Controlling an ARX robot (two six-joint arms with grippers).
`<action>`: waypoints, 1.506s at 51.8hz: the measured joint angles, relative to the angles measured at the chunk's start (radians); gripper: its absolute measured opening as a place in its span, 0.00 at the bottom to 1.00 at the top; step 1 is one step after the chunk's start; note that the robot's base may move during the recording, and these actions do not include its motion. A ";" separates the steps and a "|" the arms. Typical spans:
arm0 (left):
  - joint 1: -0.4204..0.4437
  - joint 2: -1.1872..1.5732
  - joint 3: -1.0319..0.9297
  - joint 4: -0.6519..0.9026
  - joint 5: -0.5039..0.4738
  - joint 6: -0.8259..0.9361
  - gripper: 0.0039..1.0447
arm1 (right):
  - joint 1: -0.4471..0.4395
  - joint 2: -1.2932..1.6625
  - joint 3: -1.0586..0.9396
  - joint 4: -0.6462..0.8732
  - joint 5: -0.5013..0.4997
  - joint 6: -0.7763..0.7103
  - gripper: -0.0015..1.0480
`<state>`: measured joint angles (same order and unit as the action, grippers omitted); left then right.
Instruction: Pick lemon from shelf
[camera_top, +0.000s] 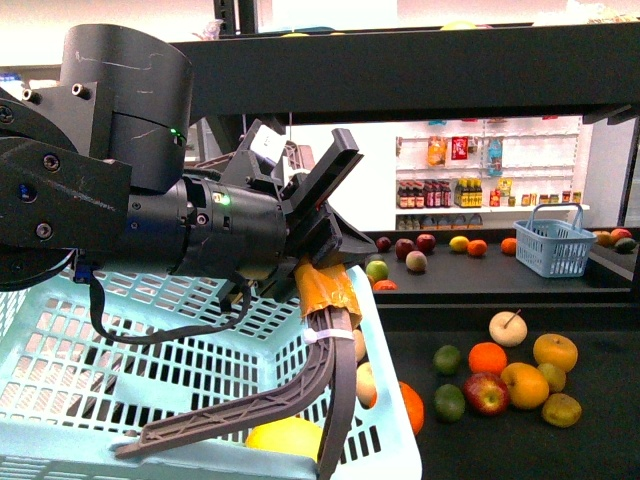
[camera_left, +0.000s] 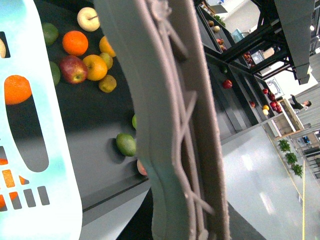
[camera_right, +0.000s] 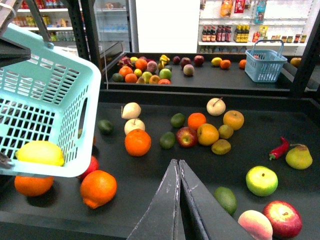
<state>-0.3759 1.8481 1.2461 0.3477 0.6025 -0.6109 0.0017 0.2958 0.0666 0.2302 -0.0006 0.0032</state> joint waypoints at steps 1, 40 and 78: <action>0.000 0.000 0.000 0.000 0.000 0.000 0.06 | 0.000 -0.006 -0.002 -0.003 0.000 0.000 0.02; 0.000 0.002 0.000 0.000 0.000 0.001 0.06 | 0.000 -0.291 -0.052 -0.229 0.000 -0.001 0.11; 0.000 0.002 0.000 0.000 0.000 0.000 0.06 | 0.000 -0.291 -0.052 -0.229 0.000 -0.001 0.93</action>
<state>-0.3759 1.8496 1.2457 0.3477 0.6022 -0.6106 0.0017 0.0048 0.0147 0.0017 -0.0002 0.0025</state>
